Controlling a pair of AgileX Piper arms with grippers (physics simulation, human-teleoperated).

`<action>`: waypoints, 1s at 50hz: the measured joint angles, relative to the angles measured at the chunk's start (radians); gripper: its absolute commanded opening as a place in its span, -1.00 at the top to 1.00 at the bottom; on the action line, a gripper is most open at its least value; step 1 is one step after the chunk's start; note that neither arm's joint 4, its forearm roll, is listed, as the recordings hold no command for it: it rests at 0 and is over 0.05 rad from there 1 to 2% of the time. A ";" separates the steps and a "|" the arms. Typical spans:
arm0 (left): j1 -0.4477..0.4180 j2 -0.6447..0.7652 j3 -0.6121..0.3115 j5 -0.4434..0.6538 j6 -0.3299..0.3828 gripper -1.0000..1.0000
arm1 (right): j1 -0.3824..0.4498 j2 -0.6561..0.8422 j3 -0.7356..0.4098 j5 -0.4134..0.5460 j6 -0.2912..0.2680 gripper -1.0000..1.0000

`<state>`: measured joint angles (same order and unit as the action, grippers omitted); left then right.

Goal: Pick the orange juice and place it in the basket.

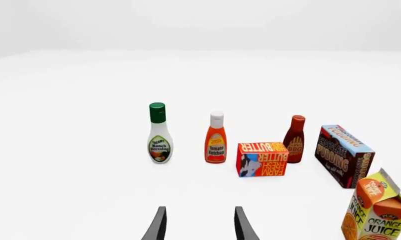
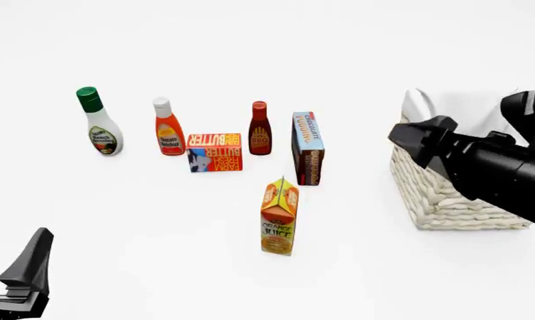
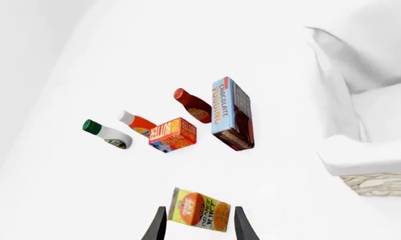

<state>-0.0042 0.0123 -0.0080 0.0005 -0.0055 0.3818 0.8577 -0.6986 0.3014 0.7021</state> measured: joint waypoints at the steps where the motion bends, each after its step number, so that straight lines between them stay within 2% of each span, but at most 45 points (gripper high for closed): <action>1: 0.000 0.000 0.000 0.000 0.000 -1.00 | 0.005 0.007 -0.006 0.004 0.009 -1.00; 12: 0.000 0.000 0.000 0.000 0.000 -1.00 | 0.066 0.095 -0.073 0.058 0.108 -1.00; 19: 0.000 0.000 0.000 0.000 0.000 -1.00 | 0.095 0.150 -0.124 0.111 0.149 -1.00; 35: 0.000 0.000 0.000 0.000 0.000 -1.00 | 0.113 0.250 -0.259 0.264 0.195 -1.00; 50: 0.000 0.000 0.000 0.000 0.000 -1.00 | 0.131 0.353 -0.411 0.411 0.214 -1.00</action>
<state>-0.0042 0.0123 -0.0080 0.0005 -0.0055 0.5125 1.2107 -1.1099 0.7128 0.9164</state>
